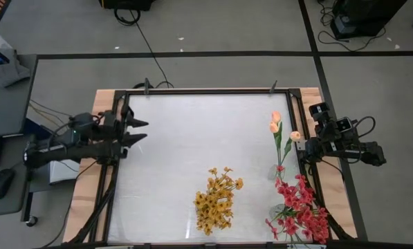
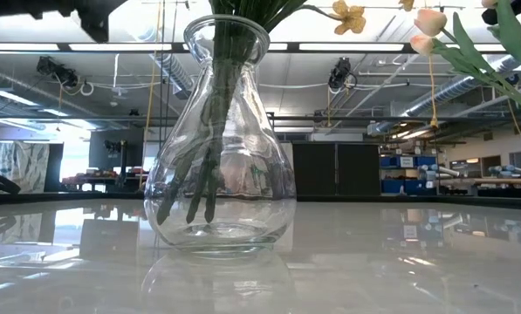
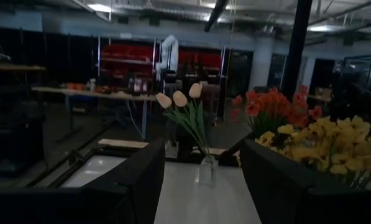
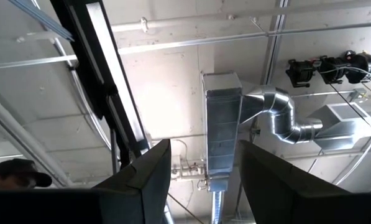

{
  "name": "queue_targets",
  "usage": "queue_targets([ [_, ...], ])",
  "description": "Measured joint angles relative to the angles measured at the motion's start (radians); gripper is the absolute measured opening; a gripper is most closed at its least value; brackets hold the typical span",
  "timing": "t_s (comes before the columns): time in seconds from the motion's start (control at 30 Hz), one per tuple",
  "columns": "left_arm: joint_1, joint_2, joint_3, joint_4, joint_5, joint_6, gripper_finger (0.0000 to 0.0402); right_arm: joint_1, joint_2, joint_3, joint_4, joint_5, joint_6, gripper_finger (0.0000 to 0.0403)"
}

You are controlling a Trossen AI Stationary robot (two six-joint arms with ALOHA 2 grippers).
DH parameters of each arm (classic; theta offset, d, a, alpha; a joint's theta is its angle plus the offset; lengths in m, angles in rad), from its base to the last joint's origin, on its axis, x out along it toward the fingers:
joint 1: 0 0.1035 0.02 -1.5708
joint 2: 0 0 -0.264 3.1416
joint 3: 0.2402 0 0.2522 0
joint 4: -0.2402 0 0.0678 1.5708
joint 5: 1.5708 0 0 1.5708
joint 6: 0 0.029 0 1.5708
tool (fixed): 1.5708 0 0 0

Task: Sort flowers into vase by color
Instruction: Return to Home Position

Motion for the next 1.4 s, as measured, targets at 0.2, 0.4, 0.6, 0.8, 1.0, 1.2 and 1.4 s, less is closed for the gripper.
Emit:
queue_targets([
  [0.2, 0.000, -0.142, -0.135, 0.107, -0.021, 0.000, 0.0215, 0.000, 0.000, 0.000, 0.000, 0.000, 0.000, 0.0192],
  [0.4, 0.000, -0.242, -0.262, 0.168, -0.024, -0.008, 0.0215, 0.000, 0.000, 0.000, 0.000, 0.000, 0.000, 0.0192],
  [0.6, 0.000, -0.247, -0.322, 0.203, -0.024, -0.011, 0.0215, 0.000, 0.000, 0.000, 0.000, 0.001, 0.000, 0.0192],
  [0.8, 0.000, -0.247, -0.356, 0.214, -0.024, -0.042, 0.0215, 0.000, 0.000, 0.000, -0.002, 0.000, 0.000, 0.0192],
  [1.0, 0.000, -0.247, -0.405, 0.209, -0.023, -0.074, 0.0215, 0.000, 0.000, 0.000, -0.002, 0.000, 0.000, 0.0192],
  [1.2, 0.000, -0.247, -0.435, 0.198, -0.021, -0.076, 0.0215, 0.000, 0.000, 0.000, -0.002, 0.000, 0.000, 0.0192],
  [1.4, 0.000, -0.247, -0.435, 0.148, -0.018, -0.076, 0.0215, 0.000, 0.000, 0.000, -0.003, 0.000, 0.000, 0.0192],
])
